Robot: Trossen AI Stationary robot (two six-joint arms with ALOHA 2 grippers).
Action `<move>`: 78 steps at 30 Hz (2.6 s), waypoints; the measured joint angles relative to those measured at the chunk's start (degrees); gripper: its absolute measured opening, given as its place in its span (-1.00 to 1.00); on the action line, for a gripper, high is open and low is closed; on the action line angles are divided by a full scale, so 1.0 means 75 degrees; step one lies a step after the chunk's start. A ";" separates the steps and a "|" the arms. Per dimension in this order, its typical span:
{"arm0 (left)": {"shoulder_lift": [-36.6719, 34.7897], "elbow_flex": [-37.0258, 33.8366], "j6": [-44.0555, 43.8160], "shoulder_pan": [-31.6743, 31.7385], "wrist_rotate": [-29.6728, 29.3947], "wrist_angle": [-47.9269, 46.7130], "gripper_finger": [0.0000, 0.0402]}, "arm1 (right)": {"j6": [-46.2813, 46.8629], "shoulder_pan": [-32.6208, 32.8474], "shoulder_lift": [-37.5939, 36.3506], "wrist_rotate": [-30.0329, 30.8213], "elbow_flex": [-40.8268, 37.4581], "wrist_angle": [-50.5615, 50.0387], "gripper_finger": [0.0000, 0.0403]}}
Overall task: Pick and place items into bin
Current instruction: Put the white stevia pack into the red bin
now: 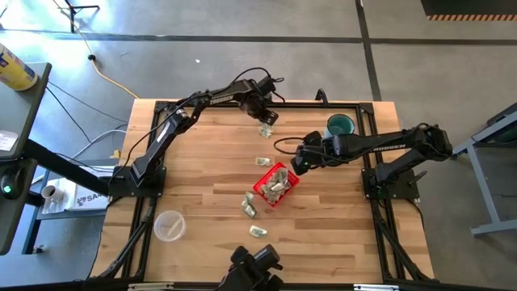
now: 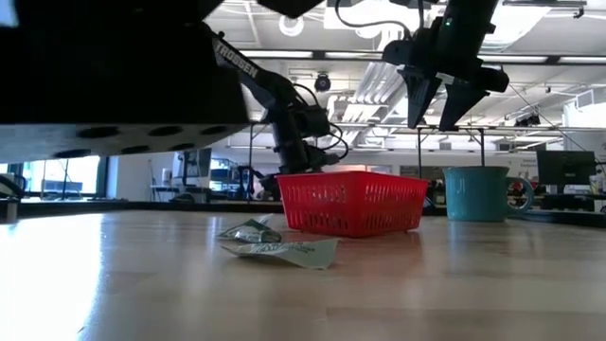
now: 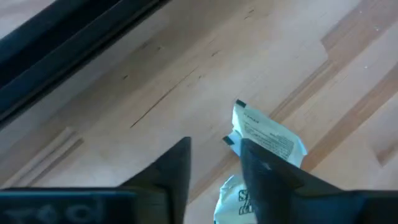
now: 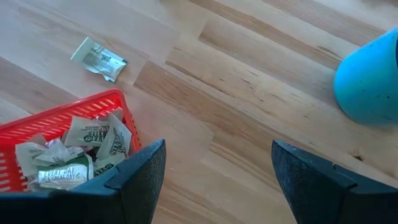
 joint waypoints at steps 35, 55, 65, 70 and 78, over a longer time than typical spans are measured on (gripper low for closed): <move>0.0047 -0.0006 -0.0201 -0.0180 0.1101 0.0691 -0.46 | 0.0335 0.0000 0.0000 0.0297 -0.0003 -0.0119 0.40; 0.0058 0.0364 0.0556 -0.0198 0.0514 -0.1024 -0.32 | 0.0306 -0.0003 0.0000 0.0106 -0.0003 -0.0117 0.40; 0.0272 0.0379 0.0664 -0.0211 0.0838 -0.0755 0.36 | 0.0343 -0.0003 0.0000 -0.0007 -0.0003 -0.0114 0.40; 0.0274 0.0376 0.0733 -0.0250 0.0727 -0.0820 0.30 | 0.0355 -0.0003 0.0000 -0.0247 -0.0003 -0.0091 0.40; 0.0274 0.0379 0.1191 -0.0152 0.0579 -0.1683 -0.13 | 0.0349 -0.0003 0.0000 -0.0179 -0.0003 0.0052 0.40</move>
